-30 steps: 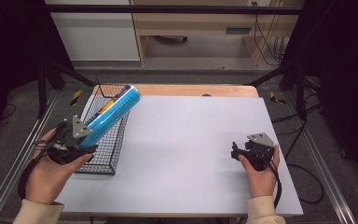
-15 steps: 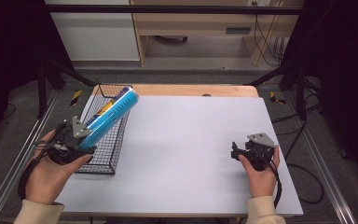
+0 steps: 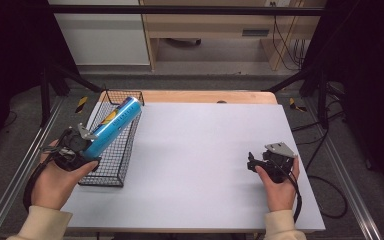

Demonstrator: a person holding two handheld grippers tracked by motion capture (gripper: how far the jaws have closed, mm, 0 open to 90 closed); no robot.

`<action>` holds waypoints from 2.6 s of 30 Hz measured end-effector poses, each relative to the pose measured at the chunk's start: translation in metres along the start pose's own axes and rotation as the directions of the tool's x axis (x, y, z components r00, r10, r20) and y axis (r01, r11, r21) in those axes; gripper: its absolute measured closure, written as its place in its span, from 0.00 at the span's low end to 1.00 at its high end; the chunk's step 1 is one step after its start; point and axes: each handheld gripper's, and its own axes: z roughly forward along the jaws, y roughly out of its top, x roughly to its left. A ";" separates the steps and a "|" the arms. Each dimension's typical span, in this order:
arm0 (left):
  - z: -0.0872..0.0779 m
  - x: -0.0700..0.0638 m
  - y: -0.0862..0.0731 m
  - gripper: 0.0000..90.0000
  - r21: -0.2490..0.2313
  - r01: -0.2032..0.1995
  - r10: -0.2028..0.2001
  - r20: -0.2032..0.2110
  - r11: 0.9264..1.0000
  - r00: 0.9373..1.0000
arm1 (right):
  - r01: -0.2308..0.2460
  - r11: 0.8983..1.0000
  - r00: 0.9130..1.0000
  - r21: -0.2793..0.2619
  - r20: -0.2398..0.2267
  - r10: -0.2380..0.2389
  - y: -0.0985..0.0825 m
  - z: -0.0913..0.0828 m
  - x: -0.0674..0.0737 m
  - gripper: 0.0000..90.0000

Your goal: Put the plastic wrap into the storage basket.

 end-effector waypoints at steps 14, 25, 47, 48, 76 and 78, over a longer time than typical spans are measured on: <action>0.024 0.012 0.004 0.35 0.098 0.084 -0.089 0.042 0.992 0.995 | -0.009 1.000 1.000 -0.002 -0.006 0.009 -0.001 -0.001 -0.002 0.07; 0.050 0.024 0.005 0.35 0.171 0.110 -0.123 0.069 0.979 0.990 | 0.001 1.000 1.000 0.002 -0.012 -0.001 -0.001 0.002 -0.001 0.07; 0.078 0.024 0.011 0.35 0.291 0.110 -0.140 0.087 0.950 0.986 | 0.015 1.000 0.999 0.013 -0.029 -0.015 0.000 0.007 0.003 0.07; 0.079 0.024 0.012 0.35 0.296 0.105 -0.136 0.088 0.949 0.987 | 0.016 1.000 0.999 0.013 -0.030 -0.016 0.000 0.007 0.003 0.07; 0.051 0.021 0.024 0.18 -0.015 0.040 -0.039 0.043 0.999 0.998 | 0.065 0.998 0.997 0.006 -0.033 -0.065 0.000 0.007 0.010 0.07; 0.038 0.014 0.025 0.15 -0.101 0.033 -0.026 0.064 0.994 0.998 | 0.060 0.998 0.998 -0.008 -0.023 -0.060 0.000 0.003 0.010 0.06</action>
